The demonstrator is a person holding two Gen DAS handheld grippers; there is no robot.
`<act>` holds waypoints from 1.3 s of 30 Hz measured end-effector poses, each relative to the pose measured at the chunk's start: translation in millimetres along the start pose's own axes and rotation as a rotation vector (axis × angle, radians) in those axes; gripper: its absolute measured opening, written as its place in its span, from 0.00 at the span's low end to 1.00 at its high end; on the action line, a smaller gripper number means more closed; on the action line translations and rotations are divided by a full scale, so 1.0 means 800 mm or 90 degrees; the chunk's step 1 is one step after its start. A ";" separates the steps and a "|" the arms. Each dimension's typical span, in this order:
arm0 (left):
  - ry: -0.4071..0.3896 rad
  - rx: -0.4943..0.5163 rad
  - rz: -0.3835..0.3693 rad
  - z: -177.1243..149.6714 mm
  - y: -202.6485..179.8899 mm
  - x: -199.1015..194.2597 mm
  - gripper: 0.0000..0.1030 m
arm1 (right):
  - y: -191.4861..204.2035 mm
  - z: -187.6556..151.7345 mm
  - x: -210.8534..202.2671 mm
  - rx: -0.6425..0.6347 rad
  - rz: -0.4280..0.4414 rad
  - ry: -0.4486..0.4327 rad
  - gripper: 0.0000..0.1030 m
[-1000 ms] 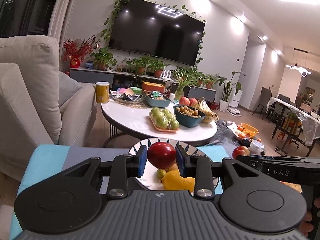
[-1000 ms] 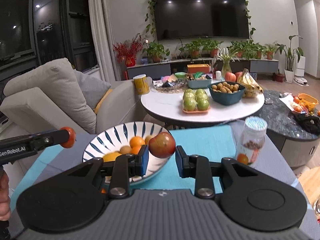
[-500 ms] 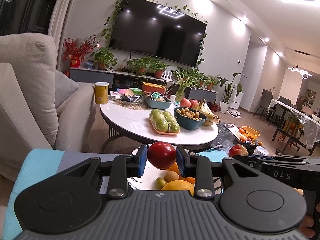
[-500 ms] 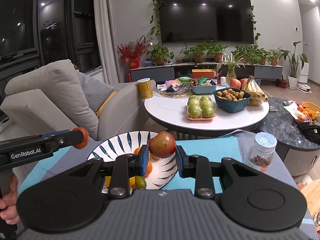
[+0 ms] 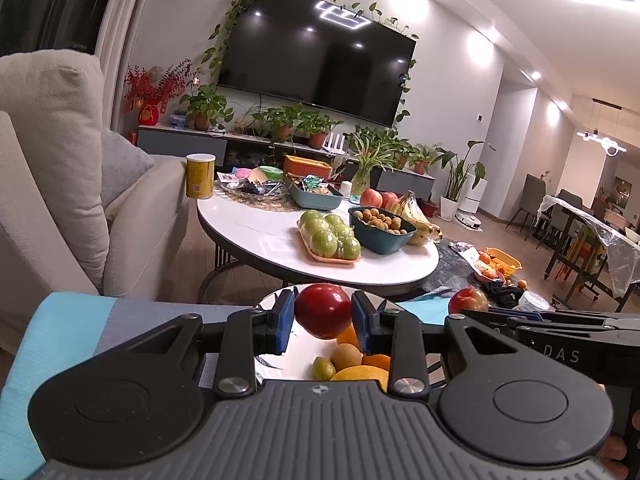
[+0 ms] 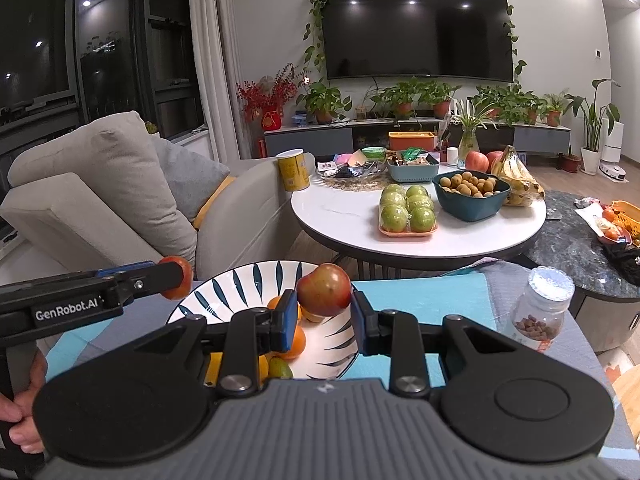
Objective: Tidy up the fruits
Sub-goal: 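Carry the apple and tomato over the striped bowl and open both tools, then withdraw both tools from the bowl toward the remaining fruits on the mat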
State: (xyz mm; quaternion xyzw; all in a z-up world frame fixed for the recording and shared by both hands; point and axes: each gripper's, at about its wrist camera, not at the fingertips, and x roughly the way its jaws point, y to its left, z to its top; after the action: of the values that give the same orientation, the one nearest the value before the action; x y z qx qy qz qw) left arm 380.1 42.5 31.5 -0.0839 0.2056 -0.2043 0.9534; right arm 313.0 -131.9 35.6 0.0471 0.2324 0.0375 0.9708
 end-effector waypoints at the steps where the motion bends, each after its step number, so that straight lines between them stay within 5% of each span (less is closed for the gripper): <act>1: 0.003 -0.001 0.001 -0.002 0.001 0.002 0.28 | 0.000 0.000 0.002 -0.001 0.002 0.002 0.59; 19: 0.051 -0.007 0.010 -0.019 0.008 0.030 0.28 | -0.003 -0.018 0.028 0.015 0.018 0.039 0.59; 39: 0.010 -0.009 0.037 0.004 0.003 -0.022 0.36 | 0.003 0.004 -0.016 0.008 0.013 -0.033 0.60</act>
State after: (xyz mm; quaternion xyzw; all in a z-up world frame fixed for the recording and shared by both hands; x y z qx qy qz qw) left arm 367.6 51.9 39.8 -0.0828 0.2169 -0.1754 0.9567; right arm 302.6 -131.3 44.4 0.0565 0.2072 0.0444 0.9757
